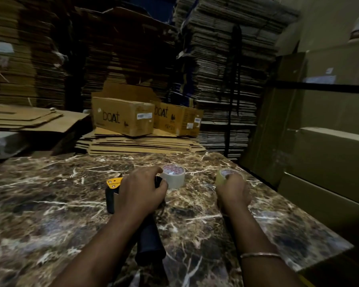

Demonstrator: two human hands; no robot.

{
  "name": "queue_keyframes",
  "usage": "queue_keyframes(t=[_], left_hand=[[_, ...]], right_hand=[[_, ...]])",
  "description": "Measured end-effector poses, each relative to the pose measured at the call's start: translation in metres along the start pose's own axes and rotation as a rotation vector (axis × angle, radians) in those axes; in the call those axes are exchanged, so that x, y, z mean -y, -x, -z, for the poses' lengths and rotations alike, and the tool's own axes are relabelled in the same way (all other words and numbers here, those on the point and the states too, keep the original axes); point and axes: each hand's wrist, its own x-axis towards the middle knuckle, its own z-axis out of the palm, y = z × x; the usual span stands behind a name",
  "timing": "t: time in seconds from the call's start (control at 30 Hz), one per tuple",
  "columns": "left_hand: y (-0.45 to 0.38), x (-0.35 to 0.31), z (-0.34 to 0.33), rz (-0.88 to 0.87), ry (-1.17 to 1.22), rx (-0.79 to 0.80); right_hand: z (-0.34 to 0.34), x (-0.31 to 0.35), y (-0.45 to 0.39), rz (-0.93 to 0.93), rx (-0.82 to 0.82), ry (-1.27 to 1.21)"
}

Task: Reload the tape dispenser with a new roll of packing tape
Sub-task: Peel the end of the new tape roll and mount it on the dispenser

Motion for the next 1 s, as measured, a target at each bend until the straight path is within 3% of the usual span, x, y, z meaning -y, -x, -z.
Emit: queue_keyframes(t=[0.2, 0.37, 0.67, 0.77, 1.0], left_hand=[[0.001, -0.001, 0.001, 0.012, 0.032, 0.003], [0.001, 0.000, 0.002, 0.033, 0.109, -0.022], [-0.008, 0.002, 0.010, 0.249, 0.550, -0.119], [-0.012, 0.005, 0.013, 0.291, 0.632, -0.099], [-0.018, 0.012, 0.015, 0.383, 0.936, -0.030]], right_hand=[[-0.005, -0.004, -0.002, 0.069, -0.020, -0.052], [-0.006, 0.010, 0.007, 0.314, -0.071, -0.244], [-0.019, 0.037, 0.043, 0.584, 0.377, -0.847], [-0.018, 0.036, 0.045, 0.636, 0.466, -0.928], [-0.018, 0.037, 0.052, 0.744, 0.510, -0.920]])
